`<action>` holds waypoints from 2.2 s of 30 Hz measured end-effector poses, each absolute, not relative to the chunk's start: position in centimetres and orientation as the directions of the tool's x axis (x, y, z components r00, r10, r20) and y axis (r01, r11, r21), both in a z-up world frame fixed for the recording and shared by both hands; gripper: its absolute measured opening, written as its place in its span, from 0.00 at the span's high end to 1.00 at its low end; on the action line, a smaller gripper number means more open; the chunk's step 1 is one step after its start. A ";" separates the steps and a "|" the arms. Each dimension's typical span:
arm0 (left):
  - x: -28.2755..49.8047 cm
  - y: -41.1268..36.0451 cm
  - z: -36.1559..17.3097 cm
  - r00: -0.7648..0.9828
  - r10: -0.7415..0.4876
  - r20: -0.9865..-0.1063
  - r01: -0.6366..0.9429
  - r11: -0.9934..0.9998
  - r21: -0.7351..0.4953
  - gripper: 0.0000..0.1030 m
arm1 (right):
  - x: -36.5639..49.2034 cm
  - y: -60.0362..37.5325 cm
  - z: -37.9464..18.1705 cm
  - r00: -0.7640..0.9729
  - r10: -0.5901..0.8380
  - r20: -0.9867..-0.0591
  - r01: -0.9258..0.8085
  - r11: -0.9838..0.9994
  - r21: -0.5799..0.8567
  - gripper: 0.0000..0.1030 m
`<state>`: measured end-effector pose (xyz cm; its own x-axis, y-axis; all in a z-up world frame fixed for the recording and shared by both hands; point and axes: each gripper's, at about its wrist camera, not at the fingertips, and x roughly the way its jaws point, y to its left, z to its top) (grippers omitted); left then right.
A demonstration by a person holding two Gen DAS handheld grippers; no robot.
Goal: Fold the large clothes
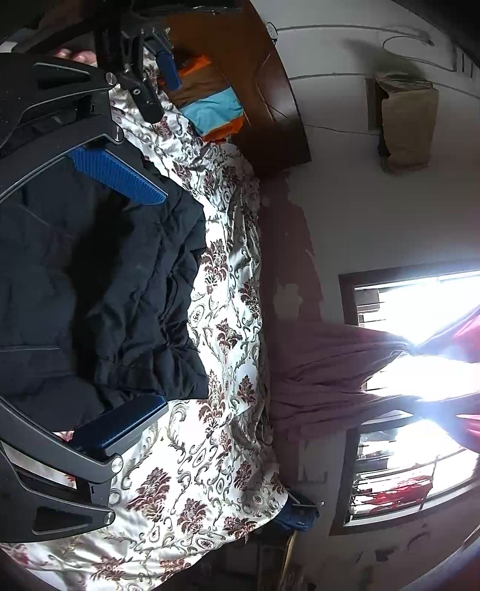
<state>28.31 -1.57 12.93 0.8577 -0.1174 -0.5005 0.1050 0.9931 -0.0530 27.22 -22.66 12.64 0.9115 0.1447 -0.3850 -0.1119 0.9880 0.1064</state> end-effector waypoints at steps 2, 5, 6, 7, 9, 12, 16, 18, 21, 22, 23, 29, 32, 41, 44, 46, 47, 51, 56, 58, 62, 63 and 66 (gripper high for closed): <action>27.1 -1.6 12.6 0.862 -0.104 -0.497 0.099 0.994 -0.036 0.00 | 26.1 -22.4 12.5 0.913 0.140 -0.383 -0.114 0.989 0.090 0.02; 25.1 -1.6 12.1 0.869 -0.098 -0.485 0.106 0.994 -0.011 0.00 | 23.8 -22.1 12.4 0.920 0.124 -0.372 -0.114 0.992 0.050 0.02; 24.6 -1.5 12.0 0.869 -0.094 -0.486 0.101 0.995 -0.013 0.00 | 23.2 -22.0 12.4 0.921 0.121 -0.369 -0.114 0.993 0.039 0.02; 24.1 -1.5 11.9 0.869 -0.093 -0.487 0.096 0.995 -0.018 0.00 | 22.5 -21.9 12.4 0.923 0.118 -0.366 -0.115 0.993 0.031 0.02; 23.2 -1.2 11.6 0.868 -0.094 -0.487 0.091 0.995 -0.030 0.00 | 21.3 -21.7 12.4 0.927 0.112 -0.358 -0.113 0.993 0.019 0.02; 21.5 -0.9 11.5 0.876 -0.083 -0.475 0.076 0.997 -0.033 0.00 | 20.0 -21.5 12.2 0.927 0.113 -0.357 -0.112 0.993 0.022 0.02; 19.6 -0.8 11.2 0.885 -0.062 -0.462 0.066 0.998 -0.008 0.00 | 18.3 -21.4 11.1 0.924 0.116 -0.363 -0.113 0.993 0.031 0.02; 18.8 -1.1 10.9 0.887 -0.055 -0.458 0.067 0.998 0.010 0.00 | 17.5 -21.0 10.4 0.924 0.104 -0.368 -0.107 0.994 0.014 0.02; 17.6 -1.2 10.3 0.880 -0.065 -0.471 0.086 0.996 0.024 0.00 | 15.8 -20.4 9.6 0.928 0.077 -0.364 -0.092 0.996 -0.023 0.02; 17.2 -1.2 10.0 0.879 -0.067 -0.472 0.089 0.996 0.024 0.00 | 15.2 -20.3 9.4 0.929 0.076 -0.362 -0.090 0.996 -0.024 0.02; 16.8 -1.2 9.8 0.878 -0.066 -0.474 0.089 0.996 0.025 0.00 | 14.8 -20.2 9.4 0.929 0.077 -0.363 -0.091 0.996 -0.021 0.02; 14.8 -0.8 8.0 0.871 -0.039 -0.490 0.056 0.998 0.019 0.00 | 12.6 -20.7 8.2 0.928 0.068 -0.367 -0.068 0.998 0.012 0.02; 14.0 -0.1 7.1 0.857 -0.040 -0.514 0.047 0.999 0.002 0.00 | 12.0 -20.7 7.2 0.932 0.053 -0.357 -0.062 0.998 -0.016 0.02; 11.7 1.3 4.4 0.830 -0.010 -0.558 0.036 0.999 0.035 0.00 | 10.3 -20.8 3.9 0.907 -0.002 -0.421 -0.032 0.997 -0.076 0.02; 11.1 1.6 3.1 0.811 -0.022 -0.584 0.047 0.999 0.028 0.00 | 9.9 -21.2 3.2 0.898 -0.008 -0.440 -0.026 0.997 -0.070 0.02; 10.5 1.6 2.5 0.815 -0.015 -0.579 0.042 0.999 0.033 0.00 | 9.7 -21.6 2.7 0.892 -0.011 -0.453 -0.017 0.998 -0.058 0.02; 10.2 1.5 2.2 0.823 -0.006 -0.568 0.033 0.999 0.038 0.00 | 9.6 -21.7 2.5 0.890 -0.008 -0.456 -0.017 0.999 -0.051 0.02; 9.3 1.0 1.2 0.840 0.005 -0.543 0.025 0.998 0.049 0.00 | 9.2 -22.0 1.8 0.881 -0.015 -0.473 -0.006 0.999 -0.044 0.02; 8.4 0.8 0.0 0.825 -0.007 -0.564 0.049 0.997 0.059 0.00 | 9.0 -22.1 0.9 0.844 0.001 -0.536 -0.033 0.998 -0.049 0.02; 8.2 1.0 -0.5 0.813 -0.006 -0.582 0.060 0.996 0.073 0.00 | 8.9 -22.0 0.5 0.822 0.008 -0.569 -0.055 0.996 -0.065 0.02; 7.0 1.8 -1.3 0.797 0.009 -0.604 0.078 0.990 0.117 0.00 | 8.5 -22.2 -0.6 0.773 -0.025 -0.634 -0.074 0.989 -0.129 0.02; 6.9 1.9 -1.5 0.791 0.013 -0.611 0.081 0.989 0.125 0.00 | 8.3 -22.3 -0.9 0.760 -0.032 -0.650 -0.076 0.987 -0.138 0.02; 6.5 2.5 -2.4 0.758 0.014 -0.652 0.097 0.986 0.134 0.00 | 8.2 -22.6 -2.0 0.720 -0.057 -0.691 -0.078 0.984 -0.163 0.02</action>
